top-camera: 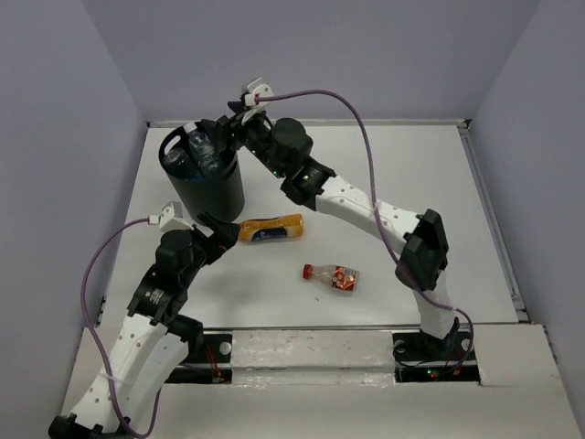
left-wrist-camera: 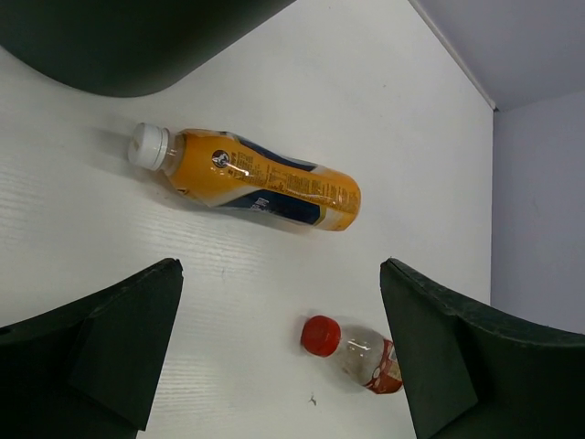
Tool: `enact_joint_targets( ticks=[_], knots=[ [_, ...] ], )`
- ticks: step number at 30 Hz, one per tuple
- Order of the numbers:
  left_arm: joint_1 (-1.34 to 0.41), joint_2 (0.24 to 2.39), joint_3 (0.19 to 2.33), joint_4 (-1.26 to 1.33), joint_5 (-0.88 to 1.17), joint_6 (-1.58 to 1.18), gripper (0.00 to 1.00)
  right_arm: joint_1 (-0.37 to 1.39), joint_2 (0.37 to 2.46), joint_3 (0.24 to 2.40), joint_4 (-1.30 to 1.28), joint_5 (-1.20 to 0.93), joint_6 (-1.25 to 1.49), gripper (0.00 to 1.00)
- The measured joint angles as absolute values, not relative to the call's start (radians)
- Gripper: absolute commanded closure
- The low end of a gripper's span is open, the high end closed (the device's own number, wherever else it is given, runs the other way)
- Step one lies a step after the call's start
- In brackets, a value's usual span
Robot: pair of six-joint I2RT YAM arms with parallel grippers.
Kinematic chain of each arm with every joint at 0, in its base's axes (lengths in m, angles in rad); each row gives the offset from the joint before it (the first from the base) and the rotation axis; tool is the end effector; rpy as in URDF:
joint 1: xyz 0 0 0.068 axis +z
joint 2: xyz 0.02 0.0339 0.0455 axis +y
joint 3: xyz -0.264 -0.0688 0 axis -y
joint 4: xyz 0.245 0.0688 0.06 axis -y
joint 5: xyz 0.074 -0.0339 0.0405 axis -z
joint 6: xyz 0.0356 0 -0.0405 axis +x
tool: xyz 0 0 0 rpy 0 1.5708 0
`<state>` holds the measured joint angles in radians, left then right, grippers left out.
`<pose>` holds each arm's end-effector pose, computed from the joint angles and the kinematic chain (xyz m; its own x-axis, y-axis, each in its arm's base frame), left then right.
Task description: Put the plastic bottles in the bin
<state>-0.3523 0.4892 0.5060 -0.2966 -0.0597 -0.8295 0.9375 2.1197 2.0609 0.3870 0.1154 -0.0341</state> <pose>0.1286 -0.0450 0.2714 -0.3894 -0.6413 -0.6611 0.0051 0.7163 -0.6978 0.3048 0.4082 0.4195 0.2157 0.2366 -0.9473 -0.7293 0.6842 0.0048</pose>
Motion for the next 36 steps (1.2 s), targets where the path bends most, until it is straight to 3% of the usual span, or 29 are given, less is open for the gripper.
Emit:
enact_joint_targets(
  ticks=[5, 10, 13, 16, 19, 27, 36],
  knots=[
    [-0.361, 0.538, 0.498, -0.263, -0.055, -0.847, 0.01, 0.937, 1.818, 1.772, 0.363, 0.115, 0.046, 0.47],
    [-0.448, 0.63, 0.455, -0.18, -0.082, -0.924, 0.01, 0.937, 1.47, 1.419, 0.268, 0.111, 0.156, 0.52],
    [-0.517, 0.736, 0.443, -0.112, -0.112, -0.996, 0.01, 0.937, 1.296, 1.201, 0.17, 0.112, 0.233, 0.45],
    [-0.563, 0.88, 0.443, -0.038, -0.147, -1.075, 0.01, 0.937, 1.177, 1.035, 0.028, 0.113, 0.307, 0.2],
    [-0.571, 0.966, 0.443, -0.01, -0.192, -1.152, 0.01, 0.937, 1.079, 0.9, -0.134, 0.104, 0.366, 0.08],
    [-0.57, 1.0, 0.443, 0.088, -0.309, -1.327, 0.01, 0.937, 1.007, 0.815, -0.387, 0.068, 0.434, 0.02],
    [-0.569, 1.18, 0.47, 0.112, -0.343, -1.394, 0.01, 0.937, 1.136, 0.824, -0.476, 0.036, 0.398, 0.0]
  ],
)
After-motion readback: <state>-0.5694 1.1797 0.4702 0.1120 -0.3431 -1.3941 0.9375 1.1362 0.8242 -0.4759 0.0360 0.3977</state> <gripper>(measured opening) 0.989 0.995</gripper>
